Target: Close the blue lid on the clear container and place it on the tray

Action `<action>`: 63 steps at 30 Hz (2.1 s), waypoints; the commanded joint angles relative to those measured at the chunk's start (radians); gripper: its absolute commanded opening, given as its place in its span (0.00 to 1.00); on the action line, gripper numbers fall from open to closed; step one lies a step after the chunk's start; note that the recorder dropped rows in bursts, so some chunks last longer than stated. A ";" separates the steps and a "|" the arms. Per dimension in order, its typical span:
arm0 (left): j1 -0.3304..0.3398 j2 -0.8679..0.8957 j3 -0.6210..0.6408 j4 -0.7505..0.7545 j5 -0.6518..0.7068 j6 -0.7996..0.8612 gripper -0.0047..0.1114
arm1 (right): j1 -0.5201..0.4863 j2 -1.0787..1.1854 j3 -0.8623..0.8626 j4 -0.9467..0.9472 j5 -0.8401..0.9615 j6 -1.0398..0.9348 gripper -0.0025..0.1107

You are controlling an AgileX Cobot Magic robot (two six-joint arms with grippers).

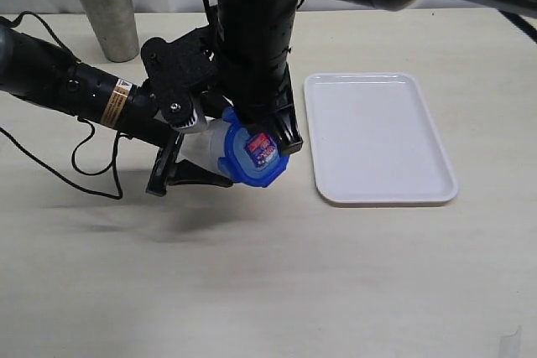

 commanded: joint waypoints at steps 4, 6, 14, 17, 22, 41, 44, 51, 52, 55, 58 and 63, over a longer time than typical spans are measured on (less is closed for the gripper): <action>-0.026 -0.016 -0.015 -0.154 -0.130 -0.074 0.04 | 0.019 0.009 0.019 0.065 -0.156 0.092 0.15; -0.026 -0.016 -0.015 -0.154 -0.130 -0.084 0.04 | 0.019 0.009 0.019 0.035 -0.156 0.118 0.24; -0.026 -0.016 -0.015 -0.154 -0.130 -0.086 0.04 | 0.021 0.009 0.019 0.075 -0.149 0.041 0.38; -0.026 -0.016 -0.015 -0.154 -0.130 -0.086 0.04 | 0.021 0.009 0.020 0.108 -0.150 -0.045 0.38; -0.026 -0.016 -0.015 -0.154 -0.130 -0.086 0.04 | 0.021 0.011 0.020 0.119 -0.174 -0.055 0.38; -0.026 -0.016 -0.015 -0.141 -0.130 -0.088 0.04 | 0.021 0.091 0.020 0.159 -0.096 -0.088 0.17; -0.026 -0.016 -0.015 -0.137 -0.130 -0.088 0.04 | 0.021 0.091 0.020 0.171 -0.092 -0.091 0.17; -0.026 -0.016 -0.015 -0.081 -0.130 -0.054 0.04 | 0.021 0.091 0.020 0.183 -0.040 -0.120 0.17; -0.026 -0.016 -0.015 -0.071 -0.130 -0.052 0.04 | 0.021 0.091 0.020 0.183 -0.028 -0.128 0.17; -0.026 -0.016 -0.015 -0.036 -0.130 -0.039 0.04 | 0.021 0.091 0.020 0.183 -0.016 -0.142 0.17; -0.026 -0.016 -0.015 -0.035 -0.130 -0.036 0.04 | 0.021 0.091 0.020 0.183 -0.019 -0.142 0.17; -0.026 -0.014 -0.015 -0.048 -0.130 -0.036 0.04 | 0.021 0.072 0.008 0.154 -0.026 -0.098 0.17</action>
